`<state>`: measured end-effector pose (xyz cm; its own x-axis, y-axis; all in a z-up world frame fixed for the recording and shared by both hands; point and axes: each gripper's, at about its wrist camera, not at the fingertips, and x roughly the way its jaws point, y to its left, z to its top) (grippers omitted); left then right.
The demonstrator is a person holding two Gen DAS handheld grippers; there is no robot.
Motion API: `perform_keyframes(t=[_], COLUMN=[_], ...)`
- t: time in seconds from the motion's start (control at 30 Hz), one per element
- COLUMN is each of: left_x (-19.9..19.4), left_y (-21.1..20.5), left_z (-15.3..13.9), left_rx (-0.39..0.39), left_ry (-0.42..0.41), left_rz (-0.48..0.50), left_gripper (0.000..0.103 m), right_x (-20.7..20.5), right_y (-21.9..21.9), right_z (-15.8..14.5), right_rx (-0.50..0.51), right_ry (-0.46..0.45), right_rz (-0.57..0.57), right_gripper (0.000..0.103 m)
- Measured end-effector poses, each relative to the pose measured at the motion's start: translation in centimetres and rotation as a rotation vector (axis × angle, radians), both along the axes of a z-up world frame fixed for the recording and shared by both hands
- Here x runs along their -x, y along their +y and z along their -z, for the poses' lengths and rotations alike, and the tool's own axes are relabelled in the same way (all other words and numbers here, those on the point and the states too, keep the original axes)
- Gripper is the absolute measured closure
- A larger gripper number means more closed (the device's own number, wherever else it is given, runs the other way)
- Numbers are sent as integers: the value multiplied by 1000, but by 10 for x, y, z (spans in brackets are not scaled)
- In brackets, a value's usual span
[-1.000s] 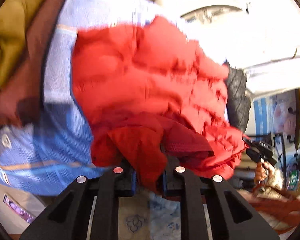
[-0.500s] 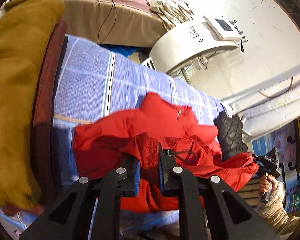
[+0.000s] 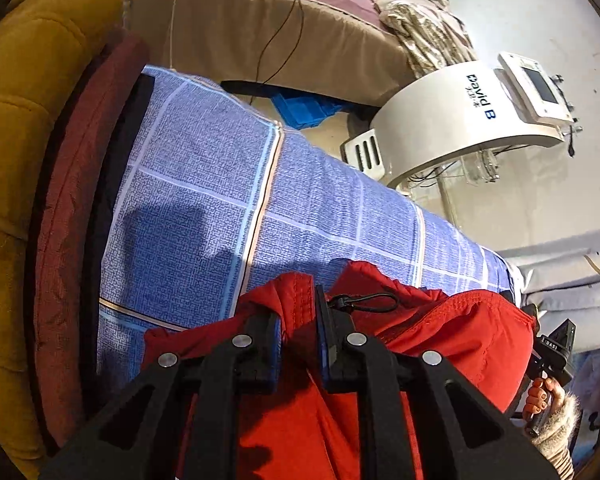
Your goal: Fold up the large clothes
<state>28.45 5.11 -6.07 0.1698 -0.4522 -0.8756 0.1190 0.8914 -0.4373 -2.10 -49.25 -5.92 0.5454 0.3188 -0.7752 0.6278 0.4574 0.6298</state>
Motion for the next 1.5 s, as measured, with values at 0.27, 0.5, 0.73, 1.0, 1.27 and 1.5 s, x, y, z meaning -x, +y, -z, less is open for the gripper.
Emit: perform_keyframes(t=[0.27,0.5,0.73,1.0,1.27,1.5], left_x=[0,64,172,162,159,150], left_y=[29,8,-113,-142,-155,-159], left_z=[-25,-94,-61,-8,6,16], left_rx=[36,-142,-325,-325,-323,-319], left_ry=[7,-236,-440,-341,-340,-318], left_rz=[-205,-132,251,297,307,340], left_gripper=[36,19,13,5,5,5], right_x=[-34,-37,-29,5,39,35], right_y=[-6,-10,-6,-18,77,204], right_z=[63,88,90,39,-55,-22], right_rx=[-46,-68,-107,-88,336,598], right_ry=[75,82,73,39,23,141], right_rz=[-37,-38,29,179,-77,-464], right_gripper=[90,90,86,35,19,16])
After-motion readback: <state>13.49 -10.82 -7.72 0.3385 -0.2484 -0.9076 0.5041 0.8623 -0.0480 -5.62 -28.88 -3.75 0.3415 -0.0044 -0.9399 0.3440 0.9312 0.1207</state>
